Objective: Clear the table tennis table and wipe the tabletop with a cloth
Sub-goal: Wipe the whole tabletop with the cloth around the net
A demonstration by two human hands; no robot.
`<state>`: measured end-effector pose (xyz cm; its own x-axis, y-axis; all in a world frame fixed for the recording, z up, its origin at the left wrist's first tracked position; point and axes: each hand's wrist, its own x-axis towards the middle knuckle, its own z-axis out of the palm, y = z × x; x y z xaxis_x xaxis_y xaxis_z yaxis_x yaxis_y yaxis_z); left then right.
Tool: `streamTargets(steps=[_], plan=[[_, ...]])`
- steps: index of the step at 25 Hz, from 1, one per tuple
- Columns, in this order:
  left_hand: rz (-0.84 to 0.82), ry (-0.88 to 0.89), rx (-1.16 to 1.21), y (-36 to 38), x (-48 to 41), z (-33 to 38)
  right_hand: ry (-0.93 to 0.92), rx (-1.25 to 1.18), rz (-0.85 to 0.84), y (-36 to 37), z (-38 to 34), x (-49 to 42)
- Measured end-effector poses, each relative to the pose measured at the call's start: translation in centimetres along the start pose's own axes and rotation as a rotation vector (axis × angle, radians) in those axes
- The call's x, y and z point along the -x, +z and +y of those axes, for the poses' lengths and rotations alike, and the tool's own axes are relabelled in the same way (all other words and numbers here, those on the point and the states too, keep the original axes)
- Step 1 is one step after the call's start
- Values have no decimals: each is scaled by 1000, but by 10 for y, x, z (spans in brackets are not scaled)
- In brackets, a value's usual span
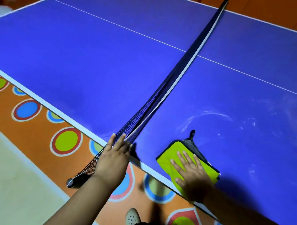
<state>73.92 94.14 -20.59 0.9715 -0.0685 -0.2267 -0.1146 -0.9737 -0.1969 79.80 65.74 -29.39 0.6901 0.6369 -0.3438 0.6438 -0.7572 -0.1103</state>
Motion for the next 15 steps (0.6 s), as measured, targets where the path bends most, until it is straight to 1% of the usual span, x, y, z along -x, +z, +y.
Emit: streamTargets(steps=[1, 2, 3, 5, 6, 7, 11, 15], plan=[[-26, 17, -7, 3, -1, -12, 30, 8, 23, 1, -6, -4], [-1, 19, 11, 7, -1, -21, 56, 26, 87, 7, -12, -8], [8, 25, 45, 13, 0, -30, 88, 38, 106, 8, -19, -9], [55, -16, 130, 17, 0, -42, 111, 40, 145, 11, -30, -13], [69, -42, 151, 19, -2, -45, 107, 48, 177, 15, -33, -17], [64, -56, 142, 19, -1, -47, 100, 56, 172, 16, -35, -20], [-16, -83, 114, 23, -9, -50, -13, 85, 199, 8, -36, -36], [71, -139, 134, 31, -13, -48, -140, -6, 175, -12, -54, -89]])
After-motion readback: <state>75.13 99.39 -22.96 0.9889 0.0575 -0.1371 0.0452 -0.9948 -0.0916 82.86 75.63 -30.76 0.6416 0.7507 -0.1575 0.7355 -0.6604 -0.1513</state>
